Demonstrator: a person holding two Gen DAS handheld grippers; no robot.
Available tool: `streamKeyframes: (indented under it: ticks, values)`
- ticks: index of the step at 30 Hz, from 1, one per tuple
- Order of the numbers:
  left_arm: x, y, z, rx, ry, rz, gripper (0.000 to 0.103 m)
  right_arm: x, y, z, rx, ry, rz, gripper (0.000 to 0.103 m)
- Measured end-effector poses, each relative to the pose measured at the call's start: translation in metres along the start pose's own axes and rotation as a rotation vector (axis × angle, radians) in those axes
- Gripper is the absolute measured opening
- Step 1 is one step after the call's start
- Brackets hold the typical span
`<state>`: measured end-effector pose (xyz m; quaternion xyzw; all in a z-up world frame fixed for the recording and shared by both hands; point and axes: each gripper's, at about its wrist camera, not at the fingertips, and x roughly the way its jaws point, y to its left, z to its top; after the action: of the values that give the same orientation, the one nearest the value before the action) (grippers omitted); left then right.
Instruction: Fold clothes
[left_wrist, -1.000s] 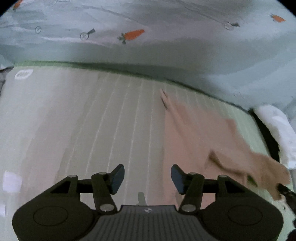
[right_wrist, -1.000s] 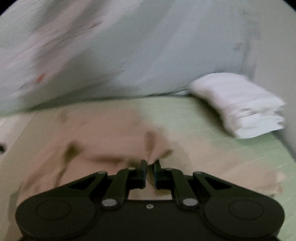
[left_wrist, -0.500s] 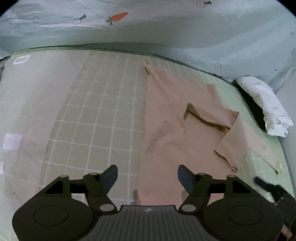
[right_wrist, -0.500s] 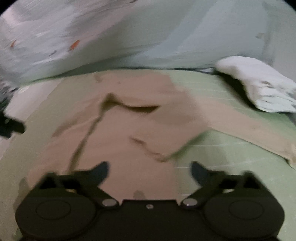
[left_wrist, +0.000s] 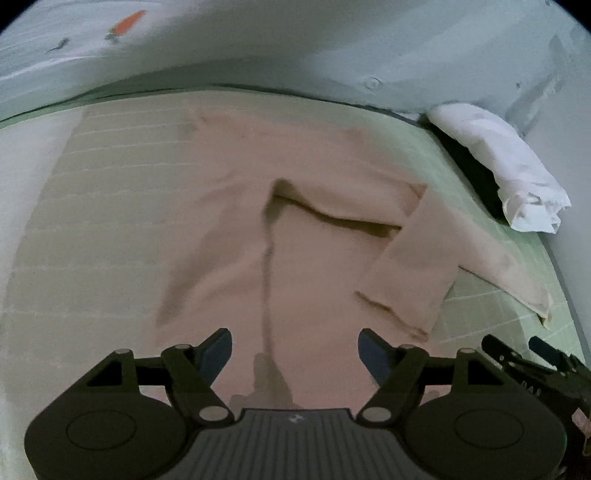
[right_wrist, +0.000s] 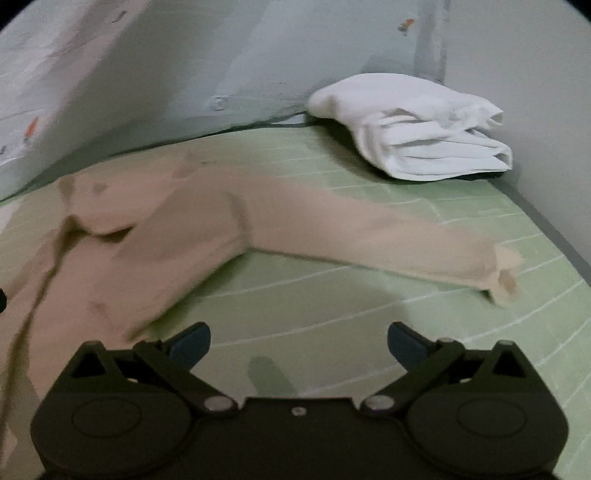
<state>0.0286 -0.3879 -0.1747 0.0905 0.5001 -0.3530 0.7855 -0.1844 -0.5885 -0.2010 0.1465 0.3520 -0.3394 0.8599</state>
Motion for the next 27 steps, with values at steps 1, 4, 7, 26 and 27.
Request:
streamKeyframes:
  ticks: [1, 4, 7, 26, 27]
  values:
    - [0.006, -0.006, 0.005, 0.009, 0.005, 0.001, 0.076, 0.005, -0.006, 0.002, 0.007, 0.001, -0.008, 0.103]
    - [0.025, -0.020, 0.021, 0.034, 0.018, 0.007, 0.076, 0.023, -0.021, 0.010, 0.029, 0.002, -0.038, 0.103]
    - [0.044, -0.033, 0.038, 0.067, 0.033, -0.005, 0.072, 0.038, -0.030, 0.016, 0.020, -0.004, -0.060, 0.103]
    - [0.107, -0.068, 0.064, 0.200, 0.141, -0.087, 0.006, 0.054, -0.034, 0.005, 0.029, -0.095, -0.058, 0.103]
    - [0.106, -0.067, 0.064, 0.181, 0.135, -0.088, 0.005, 0.054, -0.034, 0.005, 0.029, -0.096, -0.057, 0.103]
